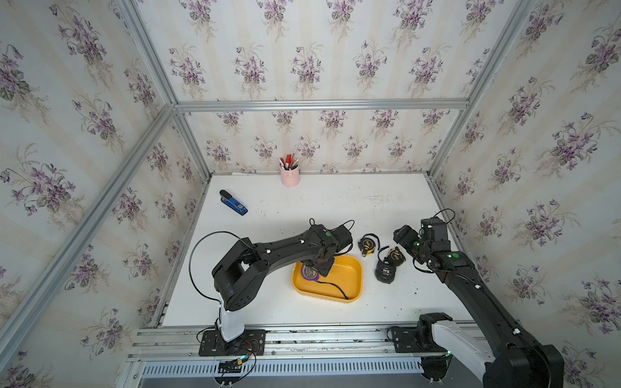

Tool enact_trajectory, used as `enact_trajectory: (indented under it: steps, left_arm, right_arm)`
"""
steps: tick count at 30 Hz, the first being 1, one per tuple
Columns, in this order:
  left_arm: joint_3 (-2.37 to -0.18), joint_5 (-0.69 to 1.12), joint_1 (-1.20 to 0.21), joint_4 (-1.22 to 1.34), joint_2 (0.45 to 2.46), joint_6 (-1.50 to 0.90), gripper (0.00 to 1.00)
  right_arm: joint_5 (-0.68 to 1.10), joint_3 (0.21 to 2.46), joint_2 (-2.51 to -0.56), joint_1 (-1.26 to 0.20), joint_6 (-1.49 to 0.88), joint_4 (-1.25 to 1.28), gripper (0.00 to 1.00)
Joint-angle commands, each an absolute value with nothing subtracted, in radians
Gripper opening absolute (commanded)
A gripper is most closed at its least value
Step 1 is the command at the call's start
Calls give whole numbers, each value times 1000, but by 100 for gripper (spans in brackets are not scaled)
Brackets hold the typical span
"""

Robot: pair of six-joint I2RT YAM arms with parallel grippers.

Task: Take the tape measure out of the storage box
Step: Pick up the tape measure from the storage box.

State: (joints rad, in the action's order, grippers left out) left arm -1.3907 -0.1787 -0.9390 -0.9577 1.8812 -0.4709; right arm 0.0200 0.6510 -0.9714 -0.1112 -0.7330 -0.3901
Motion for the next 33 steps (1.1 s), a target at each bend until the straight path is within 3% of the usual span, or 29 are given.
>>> enact_trajectory:
  steps: [1,13,20,33]
  left_arm:
    - [-1387,-176,-939,-927,1891,-453,79]
    - [-1373,-160,-940,-965,1881,-452,90]
    - [-1335,-148,-940,-946,1866,-330,99]
    - [-1295,-110,-939,-869,1877,-200,100]
  right_arm:
    - [23,657,-974,-112,-725,-375,87]
    - [19,650,-960,-112,-727,-377,86]
    - [12,658,-961,-112,-724,-388,87]
    - [11,663,-960,-112,-724,-386,87]
